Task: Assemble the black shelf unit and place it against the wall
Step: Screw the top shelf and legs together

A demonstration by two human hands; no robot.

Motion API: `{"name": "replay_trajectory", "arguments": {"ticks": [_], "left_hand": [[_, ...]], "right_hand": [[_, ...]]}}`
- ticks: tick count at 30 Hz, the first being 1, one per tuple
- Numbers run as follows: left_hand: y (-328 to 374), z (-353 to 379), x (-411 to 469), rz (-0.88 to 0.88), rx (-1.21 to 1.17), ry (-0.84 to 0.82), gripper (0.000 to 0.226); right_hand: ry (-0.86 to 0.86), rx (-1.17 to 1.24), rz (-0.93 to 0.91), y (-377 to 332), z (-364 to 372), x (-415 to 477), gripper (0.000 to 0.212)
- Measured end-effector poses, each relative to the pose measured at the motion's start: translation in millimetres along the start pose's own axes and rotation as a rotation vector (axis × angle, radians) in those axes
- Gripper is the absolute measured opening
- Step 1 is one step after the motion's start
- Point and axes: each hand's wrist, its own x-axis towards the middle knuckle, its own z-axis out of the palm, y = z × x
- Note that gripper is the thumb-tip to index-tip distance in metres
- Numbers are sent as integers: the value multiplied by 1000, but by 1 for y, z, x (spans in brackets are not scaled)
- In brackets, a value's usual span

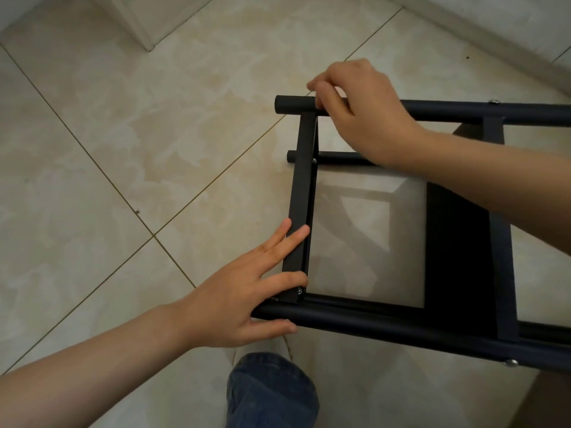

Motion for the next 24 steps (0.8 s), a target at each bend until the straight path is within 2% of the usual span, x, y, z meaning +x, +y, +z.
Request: {"name": "replay_trajectory", "arguments": {"ticks": [3,7,9,14,18,24], "left_hand": [[0,0,0,2,-22,-1,43],[-1,1,0,15,-33,10,43],[0,1,0,14,-35,17,42],[2,2,1,18,-42,28,43],[1,3,1,21,-13,38,43],[0,5,0,12,30,60,46]], "right_hand": [[-40,28,-75,3,-4,-42,25],[-185,197,29,7,-2,-94,19],[-319,292,106,7,1,-114,20],[-750,329,208,10,21,-142,14],[-803,514,358,10,36,-149,21],[-801,727,446,-1,49,-145,10]]}}
